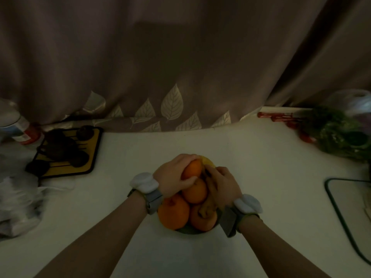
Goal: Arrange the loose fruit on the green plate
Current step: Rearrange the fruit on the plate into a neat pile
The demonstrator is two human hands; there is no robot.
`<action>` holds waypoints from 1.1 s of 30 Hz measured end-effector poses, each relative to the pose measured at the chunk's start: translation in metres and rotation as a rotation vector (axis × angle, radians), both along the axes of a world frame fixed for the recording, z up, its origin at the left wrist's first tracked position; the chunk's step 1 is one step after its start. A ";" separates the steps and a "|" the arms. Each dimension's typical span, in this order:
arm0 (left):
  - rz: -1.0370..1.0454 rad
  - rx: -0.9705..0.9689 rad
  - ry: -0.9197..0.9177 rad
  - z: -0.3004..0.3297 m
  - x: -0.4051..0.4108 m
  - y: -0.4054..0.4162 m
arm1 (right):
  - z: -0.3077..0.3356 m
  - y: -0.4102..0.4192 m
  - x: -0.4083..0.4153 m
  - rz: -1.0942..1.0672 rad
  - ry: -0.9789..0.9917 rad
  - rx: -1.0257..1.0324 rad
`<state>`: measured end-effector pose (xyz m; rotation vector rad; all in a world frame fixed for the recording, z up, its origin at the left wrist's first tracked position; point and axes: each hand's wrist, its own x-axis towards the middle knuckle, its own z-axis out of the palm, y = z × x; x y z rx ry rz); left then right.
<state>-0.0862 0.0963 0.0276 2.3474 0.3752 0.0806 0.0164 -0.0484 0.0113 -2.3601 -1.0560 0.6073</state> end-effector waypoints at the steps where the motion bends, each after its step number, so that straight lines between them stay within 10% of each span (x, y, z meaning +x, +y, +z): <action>1: 0.007 0.029 0.026 -0.001 -0.001 0.004 | 0.000 -0.001 0.000 0.010 -0.008 -0.014; 20: 0.145 0.167 -0.122 -0.004 -0.030 -0.001 | -0.011 0.000 -0.014 0.378 -0.492 -0.186; 26: 0.259 0.093 -0.271 0.004 -0.043 -0.003 | -0.006 0.007 -0.011 0.301 -0.314 -0.047; 33: 0.172 0.166 -0.200 -0.007 -0.047 -0.018 | 0.009 -0.008 -0.004 -0.224 0.520 0.456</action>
